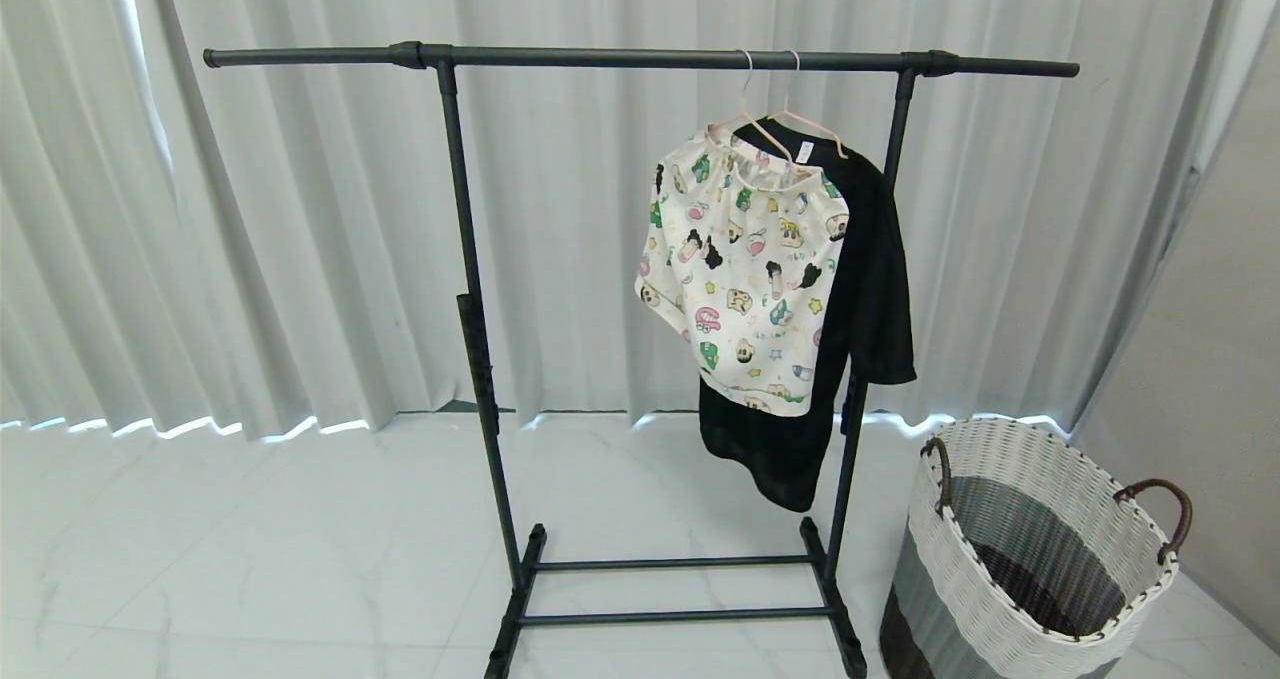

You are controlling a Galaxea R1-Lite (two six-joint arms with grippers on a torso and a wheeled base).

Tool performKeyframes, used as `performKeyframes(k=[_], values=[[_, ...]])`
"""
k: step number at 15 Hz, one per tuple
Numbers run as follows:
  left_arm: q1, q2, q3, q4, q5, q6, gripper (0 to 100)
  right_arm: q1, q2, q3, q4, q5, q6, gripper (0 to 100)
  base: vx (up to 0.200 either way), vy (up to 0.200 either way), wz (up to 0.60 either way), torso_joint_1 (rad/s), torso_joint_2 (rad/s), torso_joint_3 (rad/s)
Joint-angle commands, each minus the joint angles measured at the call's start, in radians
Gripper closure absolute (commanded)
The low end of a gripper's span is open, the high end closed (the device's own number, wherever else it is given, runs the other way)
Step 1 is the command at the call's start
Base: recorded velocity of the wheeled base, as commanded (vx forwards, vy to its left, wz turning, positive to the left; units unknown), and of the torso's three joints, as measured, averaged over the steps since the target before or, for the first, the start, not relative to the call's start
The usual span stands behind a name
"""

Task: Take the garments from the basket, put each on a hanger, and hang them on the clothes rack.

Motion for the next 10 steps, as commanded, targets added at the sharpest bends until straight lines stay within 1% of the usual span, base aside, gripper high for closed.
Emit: performKeyframes(k=[1,10], values=[[0.0,0.0,0.0,0.0,0.0,0.0,0,0.0,-0.001,0.0,0.0,0.0,0.0,0,0.0,0.0,0.0,0.0,0.0,0.0],[0.0,0.0,0.0,0.0,0.0,0.0,0,0.0,-0.001,-0.001,0.0,-0.001,-0.002,0,0.0,0.0,0.0,0.0,0.0,0.0]])
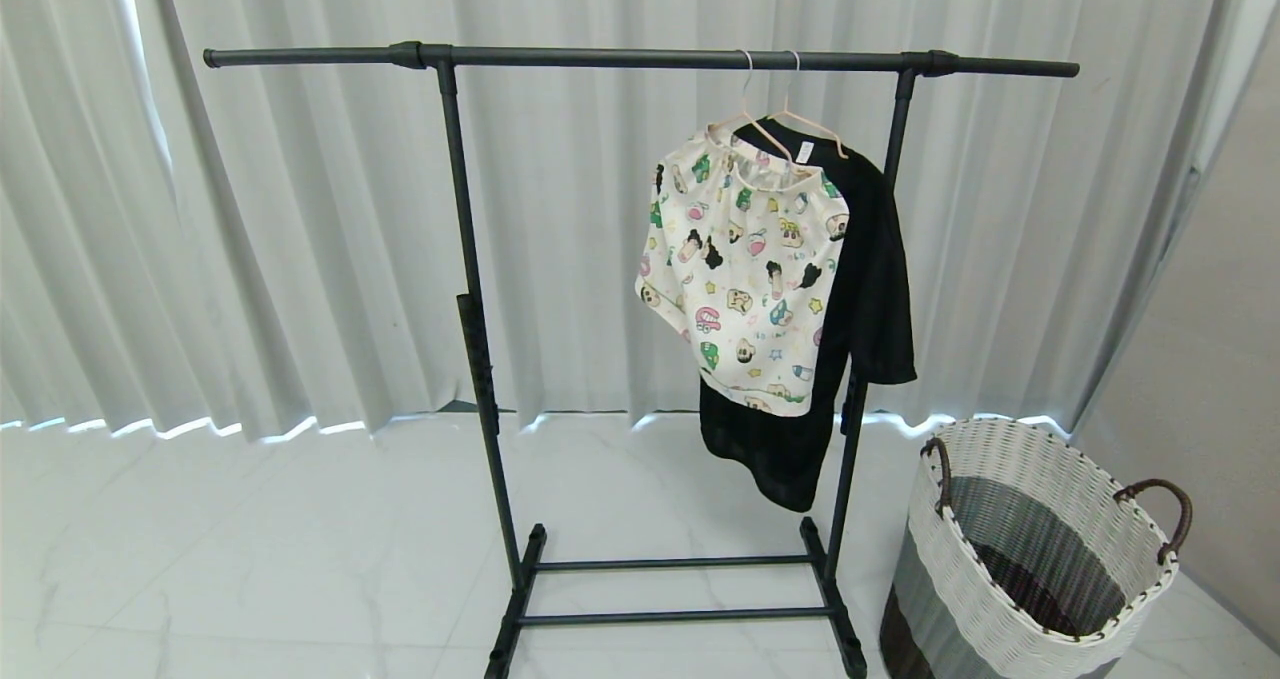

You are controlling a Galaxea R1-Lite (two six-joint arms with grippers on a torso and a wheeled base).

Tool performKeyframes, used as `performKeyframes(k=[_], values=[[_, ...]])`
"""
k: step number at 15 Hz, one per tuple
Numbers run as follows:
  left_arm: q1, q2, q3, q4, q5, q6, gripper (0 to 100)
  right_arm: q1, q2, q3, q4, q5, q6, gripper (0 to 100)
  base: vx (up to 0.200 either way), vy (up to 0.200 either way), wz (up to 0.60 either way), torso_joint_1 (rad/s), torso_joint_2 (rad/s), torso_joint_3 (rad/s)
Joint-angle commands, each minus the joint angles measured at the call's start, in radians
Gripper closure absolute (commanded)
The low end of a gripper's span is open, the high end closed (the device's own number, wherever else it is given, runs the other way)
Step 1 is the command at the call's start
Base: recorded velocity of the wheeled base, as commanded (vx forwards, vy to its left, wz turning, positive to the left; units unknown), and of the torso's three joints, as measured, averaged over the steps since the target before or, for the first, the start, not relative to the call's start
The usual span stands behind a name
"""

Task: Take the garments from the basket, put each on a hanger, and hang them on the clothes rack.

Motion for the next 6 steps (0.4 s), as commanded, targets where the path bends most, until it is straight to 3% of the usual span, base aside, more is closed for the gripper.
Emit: performKeyframes(k=[1,6], values=[[0.0,0.0,-0.001,0.0,0.0,0.0,0,0.0,0.0,0.0,0.0,0.0,0.001,0,0.0,0.0,0.0,0.0,0.0,0.0],[0.0,0.0,0.001,0.0,0.0,0.0,0,0.0,0.0,-0.001,0.0,0.0,0.0,0,0.0,0.0,0.0,0.0,0.0,0.0]])
